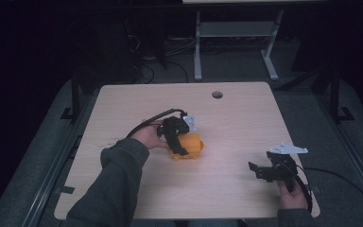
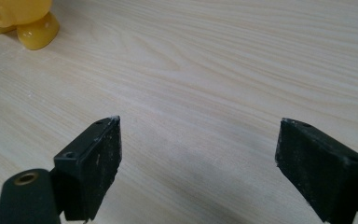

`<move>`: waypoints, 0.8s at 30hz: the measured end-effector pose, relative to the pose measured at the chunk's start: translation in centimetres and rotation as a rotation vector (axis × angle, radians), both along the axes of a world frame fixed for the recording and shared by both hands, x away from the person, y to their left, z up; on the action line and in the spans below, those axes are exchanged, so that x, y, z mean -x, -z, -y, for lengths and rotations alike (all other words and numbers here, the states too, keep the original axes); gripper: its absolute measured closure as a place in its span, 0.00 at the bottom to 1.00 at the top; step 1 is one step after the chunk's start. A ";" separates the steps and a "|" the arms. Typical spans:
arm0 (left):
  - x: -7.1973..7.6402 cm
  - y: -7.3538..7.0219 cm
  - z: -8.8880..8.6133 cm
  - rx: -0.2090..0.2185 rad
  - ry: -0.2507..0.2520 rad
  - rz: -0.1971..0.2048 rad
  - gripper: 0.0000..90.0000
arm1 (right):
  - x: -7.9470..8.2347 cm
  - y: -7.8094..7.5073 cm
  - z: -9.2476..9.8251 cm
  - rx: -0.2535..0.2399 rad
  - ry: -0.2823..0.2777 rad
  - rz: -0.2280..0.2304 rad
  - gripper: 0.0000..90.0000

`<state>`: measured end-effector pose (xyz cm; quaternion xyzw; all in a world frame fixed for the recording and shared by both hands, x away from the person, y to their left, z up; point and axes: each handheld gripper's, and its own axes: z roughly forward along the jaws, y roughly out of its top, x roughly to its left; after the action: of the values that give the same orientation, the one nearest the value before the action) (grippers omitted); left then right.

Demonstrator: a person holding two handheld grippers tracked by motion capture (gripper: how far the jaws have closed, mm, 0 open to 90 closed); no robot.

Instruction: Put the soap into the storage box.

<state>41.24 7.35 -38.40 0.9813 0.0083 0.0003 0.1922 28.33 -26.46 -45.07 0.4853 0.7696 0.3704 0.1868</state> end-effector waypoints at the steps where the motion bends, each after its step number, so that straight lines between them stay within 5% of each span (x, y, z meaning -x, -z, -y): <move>1: 0.0 -0.1 0.0 0.004 0.002 0.000 0.22 | 0.0 0.0 0.0 -0.001 0.000 0.001 0.15; 24: 0.5 -1.5 -0.7 0.025 -0.013 0.049 0.19 | 0.0 0.0 0.1 0.006 -0.005 -0.001 0.16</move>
<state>40.70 8.08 -36.92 0.9785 0.0100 0.0256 0.2044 28.33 -26.52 -45.08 0.4828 0.7722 0.3683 0.1871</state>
